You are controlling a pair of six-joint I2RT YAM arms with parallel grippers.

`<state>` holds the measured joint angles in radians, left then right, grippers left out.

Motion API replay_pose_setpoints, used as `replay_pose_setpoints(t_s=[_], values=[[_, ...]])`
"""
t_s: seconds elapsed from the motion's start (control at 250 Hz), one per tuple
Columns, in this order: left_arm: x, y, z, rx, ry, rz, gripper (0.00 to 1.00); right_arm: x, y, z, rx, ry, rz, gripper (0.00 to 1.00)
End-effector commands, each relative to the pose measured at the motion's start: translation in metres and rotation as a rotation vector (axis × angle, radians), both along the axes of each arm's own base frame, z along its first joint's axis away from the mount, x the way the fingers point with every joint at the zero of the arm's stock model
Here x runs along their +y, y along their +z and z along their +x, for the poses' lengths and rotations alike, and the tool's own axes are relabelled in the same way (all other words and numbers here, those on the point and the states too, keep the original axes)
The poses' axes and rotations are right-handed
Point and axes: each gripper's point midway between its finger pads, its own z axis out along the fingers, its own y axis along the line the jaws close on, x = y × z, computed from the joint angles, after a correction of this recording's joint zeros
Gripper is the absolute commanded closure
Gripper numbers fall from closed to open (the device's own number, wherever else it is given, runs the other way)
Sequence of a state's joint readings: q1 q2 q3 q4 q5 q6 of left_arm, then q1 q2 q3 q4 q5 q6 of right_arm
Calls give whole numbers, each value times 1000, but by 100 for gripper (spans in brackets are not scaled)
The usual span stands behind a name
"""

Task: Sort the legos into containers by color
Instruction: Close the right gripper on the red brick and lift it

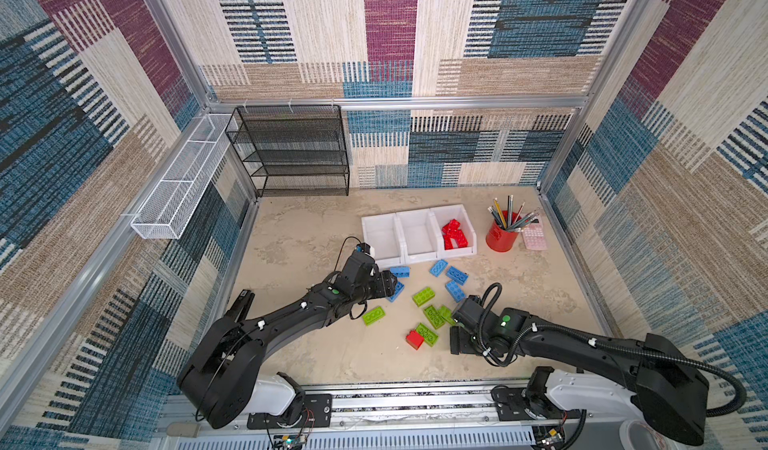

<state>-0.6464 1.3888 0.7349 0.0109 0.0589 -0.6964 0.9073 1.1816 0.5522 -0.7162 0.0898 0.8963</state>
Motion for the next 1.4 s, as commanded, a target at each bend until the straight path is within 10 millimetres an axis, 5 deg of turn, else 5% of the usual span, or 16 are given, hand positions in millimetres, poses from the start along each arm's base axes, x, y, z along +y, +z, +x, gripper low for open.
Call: replay_pose_setpoints(t_s=[0.0, 0.412, 0.756, 0.912, 1.148, 1.396], values=[[1, 0, 1, -15, 3, 5, 27, 3, 1, 6, -31, -5, -27, 13], [0, -5, 2, -3, 0, 11, 27, -1, 3, 13, -65, -1, -75, 0], [1, -9, 2, 6, 3, 19, 27, 5, 3, 26, -84, 66, -137, 12], [0, -9, 2, 8, 1, 17, 27, 7, 2, 25, -82, 79, -123, 28], [0, -9, 1, 12, -2, 17, 27, 10, 6, 25, -91, 81, -105, 33], [7, -9, -5, 17, 2, 35, 27, 28, 41, 47, -177, 108, -66, 34]])
